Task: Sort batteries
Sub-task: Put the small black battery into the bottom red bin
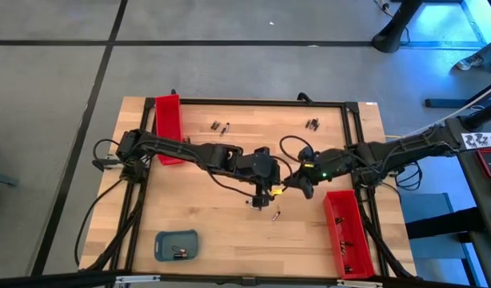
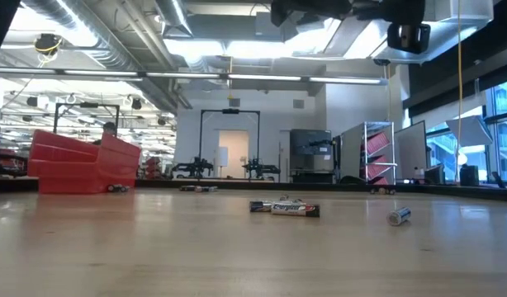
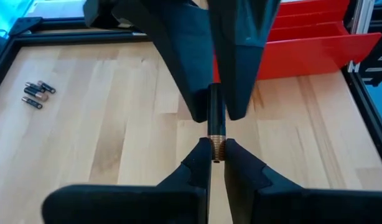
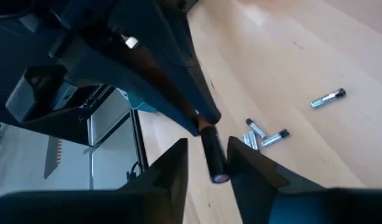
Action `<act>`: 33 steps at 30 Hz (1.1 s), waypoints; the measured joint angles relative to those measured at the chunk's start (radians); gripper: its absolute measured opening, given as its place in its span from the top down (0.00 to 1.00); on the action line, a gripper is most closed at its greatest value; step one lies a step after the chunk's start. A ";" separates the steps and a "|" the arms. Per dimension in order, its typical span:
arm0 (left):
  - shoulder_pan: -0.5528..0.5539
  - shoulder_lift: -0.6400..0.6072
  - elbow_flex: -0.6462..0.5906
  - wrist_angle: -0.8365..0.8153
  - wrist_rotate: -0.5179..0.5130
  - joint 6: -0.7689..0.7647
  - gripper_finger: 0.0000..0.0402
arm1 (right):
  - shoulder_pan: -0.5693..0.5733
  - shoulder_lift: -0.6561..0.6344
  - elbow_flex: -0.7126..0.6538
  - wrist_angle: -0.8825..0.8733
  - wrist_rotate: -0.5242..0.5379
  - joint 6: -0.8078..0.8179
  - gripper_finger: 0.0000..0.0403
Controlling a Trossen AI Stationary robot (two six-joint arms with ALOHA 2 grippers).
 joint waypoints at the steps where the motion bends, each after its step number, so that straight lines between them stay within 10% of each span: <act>1: 0.000 0.000 0.000 0.000 0.000 0.000 0.96 | 0.000 0.000 0.000 0.001 0.001 -0.004 0.77; 10: -0.001 0.000 0.000 -0.001 0.000 0.000 0.90 | 0.002 0.000 0.000 -0.005 -0.025 -0.008 0.99; 33: -0.004 0.003 -0.015 0.005 -0.006 0.030 0.99 | 0.003 0.021 -0.024 -0.195 -0.009 0.023 0.93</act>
